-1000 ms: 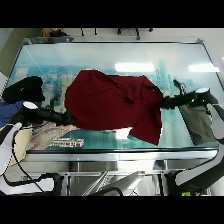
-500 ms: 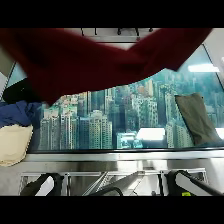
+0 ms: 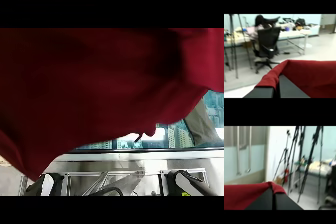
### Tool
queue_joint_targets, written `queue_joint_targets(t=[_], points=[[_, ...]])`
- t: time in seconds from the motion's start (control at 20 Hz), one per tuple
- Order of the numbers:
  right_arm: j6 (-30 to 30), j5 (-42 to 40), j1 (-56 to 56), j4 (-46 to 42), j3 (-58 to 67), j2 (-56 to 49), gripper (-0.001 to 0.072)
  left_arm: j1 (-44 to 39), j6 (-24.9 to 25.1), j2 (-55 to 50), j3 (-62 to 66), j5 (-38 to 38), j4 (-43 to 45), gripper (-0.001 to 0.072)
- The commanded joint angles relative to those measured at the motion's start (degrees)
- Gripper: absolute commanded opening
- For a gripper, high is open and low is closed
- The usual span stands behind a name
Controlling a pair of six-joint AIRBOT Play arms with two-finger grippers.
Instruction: Fold the shirts.
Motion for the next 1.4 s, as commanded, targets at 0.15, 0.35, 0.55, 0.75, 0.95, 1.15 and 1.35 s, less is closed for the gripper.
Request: queue_joint_targets(t=[0.15, 0.35, 0.55, 0.75, 0.95, 1.15, 1.35], points=[[2.43, 10.25, 3.80, -4.17, -6.27, -24.22, 0.0018, -21.44, 4.00, -20.81, -16.09, -0.04, 11.56, 0.0020], [0.44, 6.93, 5.75, -5.88, -10.10, -43.10, 0.0018, -27.85, 4.00, -42.14, -20.17, 6.14, 23.08, 0.0020], [0.85, -0.83, 5.70, -2.99, -10.05, -57.16, 0.0018, -26.91, 1.38, -64.08, -9.33, 6.19, 22.47, 0.0020], [-0.02, -7.58, 5.35, -3.41, -7.89, -59.56, 0.0017, -27.98, -0.24, -74.25, 7.04, 4.17, 22.86, 0.0019], [0.26, -3.06, 3.80, -5.25, -1.14, -59.43, 0.0017, -28.92, -2.62, -74.36, 15.78, 3.74, 25.09, 0.0019], [5.31, 2.91, 3.13, -16.96, -0.74, -56.94, 0.0016, -29.22, -2.64, -71.32, 10.86, 1.86, 30.03, 0.0019], [10.16, 7.08, 3.28, -26.67, -2.27, -56.48, 0.0016, -30.03, -2.71, -71.23, 10.54, -4.59, 38.07, 0.0019]])
